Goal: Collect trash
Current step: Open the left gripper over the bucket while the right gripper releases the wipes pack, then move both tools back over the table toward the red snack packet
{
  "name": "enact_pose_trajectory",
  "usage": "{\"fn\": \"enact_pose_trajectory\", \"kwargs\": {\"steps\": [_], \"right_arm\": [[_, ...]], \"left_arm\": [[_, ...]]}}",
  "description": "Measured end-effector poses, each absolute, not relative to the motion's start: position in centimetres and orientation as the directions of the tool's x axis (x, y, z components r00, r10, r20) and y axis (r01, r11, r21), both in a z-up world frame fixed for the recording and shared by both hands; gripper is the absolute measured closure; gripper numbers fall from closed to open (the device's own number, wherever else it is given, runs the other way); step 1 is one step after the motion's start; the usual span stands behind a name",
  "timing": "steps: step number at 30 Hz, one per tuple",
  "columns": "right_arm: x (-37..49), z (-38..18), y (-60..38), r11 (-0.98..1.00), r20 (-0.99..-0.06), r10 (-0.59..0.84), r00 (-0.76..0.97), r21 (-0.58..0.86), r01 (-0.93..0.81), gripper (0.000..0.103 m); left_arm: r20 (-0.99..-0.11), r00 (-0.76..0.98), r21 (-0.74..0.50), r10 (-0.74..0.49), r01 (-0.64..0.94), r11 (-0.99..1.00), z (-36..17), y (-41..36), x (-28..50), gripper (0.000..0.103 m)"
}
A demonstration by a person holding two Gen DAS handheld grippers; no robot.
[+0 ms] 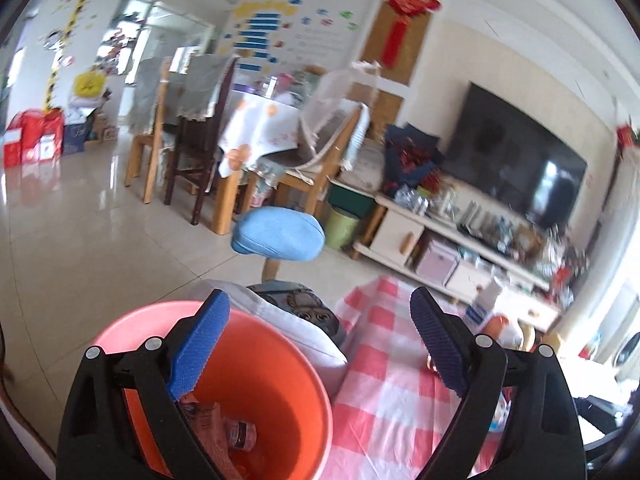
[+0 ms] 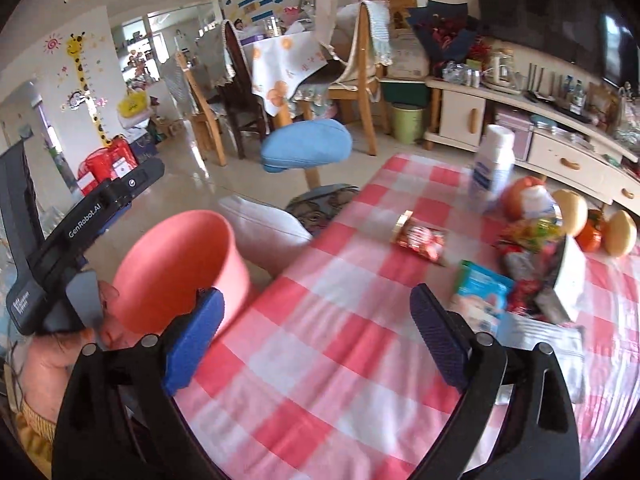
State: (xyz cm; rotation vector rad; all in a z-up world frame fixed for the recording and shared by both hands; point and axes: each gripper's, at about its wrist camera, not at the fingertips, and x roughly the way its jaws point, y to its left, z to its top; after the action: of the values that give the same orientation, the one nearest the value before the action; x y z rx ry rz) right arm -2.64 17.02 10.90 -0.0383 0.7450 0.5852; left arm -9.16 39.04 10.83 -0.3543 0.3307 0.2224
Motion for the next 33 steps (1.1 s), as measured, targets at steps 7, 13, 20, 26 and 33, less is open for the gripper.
{"fn": "enact_pose_trajectory", "kwargs": {"steps": [7, 13, 20, 26, 33], "right_arm": [[-2.9, 10.8, 12.6, 0.867, -0.659, 0.443, 0.608, 0.144, -0.477, 0.007], [-3.1, 10.7, 9.0, 0.885, -0.649, 0.427, 0.629, 0.159, -0.437, 0.007], [-3.3, 11.0, 6.2, 0.894, -0.63, 0.421, 0.652, 0.17, -0.414, 0.007], [-3.2, 11.6, 3.9, 0.899, -0.607, 0.419, 0.675, 0.175, -0.401, 0.007], [-1.9, 12.2, 0.1, 0.919, -0.6, 0.39, 0.698, 0.211, -0.333, 0.007]], "left_arm": [[-0.363, 0.925, -0.286, 0.11, -0.223, 0.932, 10.9, 35.6, -8.2, 0.012], [-0.361, 0.927, -0.239, 0.099, -0.194, 0.951, 10.7, 33.1, -7.2, 0.012], [-0.407, 0.912, -0.227, 0.041, -0.145, 0.963, 10.0, 30.3, -5.5, 0.012], [-0.482, 0.876, -0.213, -0.008, -0.108, 0.971, 9.0, 27.8, -3.8, 0.012], [-0.512, 0.858, -0.216, -0.052, -0.07, 0.974, 8.4, 25.7, -2.3, 0.012]]}}
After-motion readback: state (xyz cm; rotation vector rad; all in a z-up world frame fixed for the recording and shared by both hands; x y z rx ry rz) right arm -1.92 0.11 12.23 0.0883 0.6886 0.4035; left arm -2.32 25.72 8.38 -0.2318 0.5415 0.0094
